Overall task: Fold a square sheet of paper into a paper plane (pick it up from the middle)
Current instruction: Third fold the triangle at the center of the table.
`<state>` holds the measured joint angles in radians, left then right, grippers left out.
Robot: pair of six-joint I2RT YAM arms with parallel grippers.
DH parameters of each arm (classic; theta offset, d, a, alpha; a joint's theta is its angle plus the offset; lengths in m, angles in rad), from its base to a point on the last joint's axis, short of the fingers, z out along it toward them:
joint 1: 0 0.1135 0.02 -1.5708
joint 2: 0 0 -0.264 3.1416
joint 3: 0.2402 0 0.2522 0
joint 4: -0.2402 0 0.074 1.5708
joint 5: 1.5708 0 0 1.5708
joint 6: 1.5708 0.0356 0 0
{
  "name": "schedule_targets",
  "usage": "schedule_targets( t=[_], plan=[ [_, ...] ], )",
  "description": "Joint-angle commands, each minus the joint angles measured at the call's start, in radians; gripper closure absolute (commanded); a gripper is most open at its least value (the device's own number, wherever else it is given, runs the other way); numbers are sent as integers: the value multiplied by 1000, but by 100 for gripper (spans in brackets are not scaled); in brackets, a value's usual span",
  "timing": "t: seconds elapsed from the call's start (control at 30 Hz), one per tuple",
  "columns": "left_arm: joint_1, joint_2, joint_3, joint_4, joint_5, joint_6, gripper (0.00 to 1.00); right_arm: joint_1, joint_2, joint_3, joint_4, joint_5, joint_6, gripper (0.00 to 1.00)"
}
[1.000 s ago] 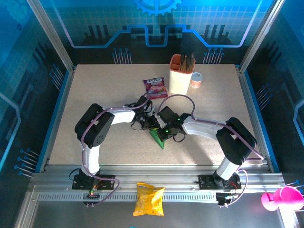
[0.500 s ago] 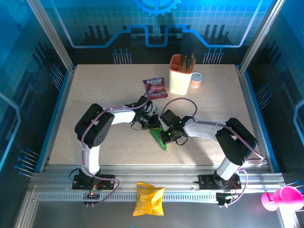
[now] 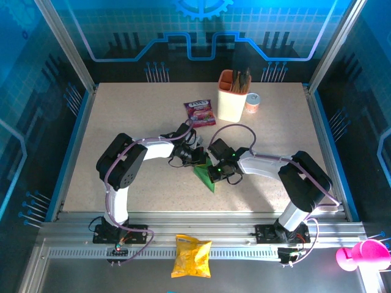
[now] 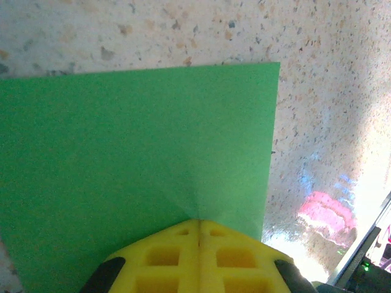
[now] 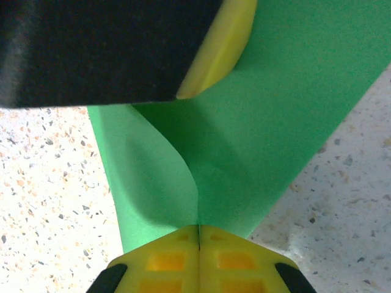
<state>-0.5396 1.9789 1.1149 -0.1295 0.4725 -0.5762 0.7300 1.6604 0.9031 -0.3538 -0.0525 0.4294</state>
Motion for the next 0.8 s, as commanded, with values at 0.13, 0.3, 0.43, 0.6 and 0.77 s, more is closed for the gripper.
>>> schedule_targets(
  t=[0.13, 0.3, 0.43, 0.6, 0.77],
  plan=[
    [-6, 36, -28, -24, -27, 5, 100, -11, -2, 20, 0, -2, -1, 100],
    [-5, 37, -29, -22, -25, 5, 100, -14, 8, 38, -7, -1, -8, 100],
    [-5, 38, -28, -23, -25, 6, 100, -11, 20, 52, -13, -2, -15, 100],
    [-4, 38, -30, -22, -23, 4, 100, -10, 30, 37, -6, -3, -14, 100],
    [-5, 34, -31, -22, -23, 4, 100, -11, 17, -2, 14, -7, 2, 100]
  ],
)
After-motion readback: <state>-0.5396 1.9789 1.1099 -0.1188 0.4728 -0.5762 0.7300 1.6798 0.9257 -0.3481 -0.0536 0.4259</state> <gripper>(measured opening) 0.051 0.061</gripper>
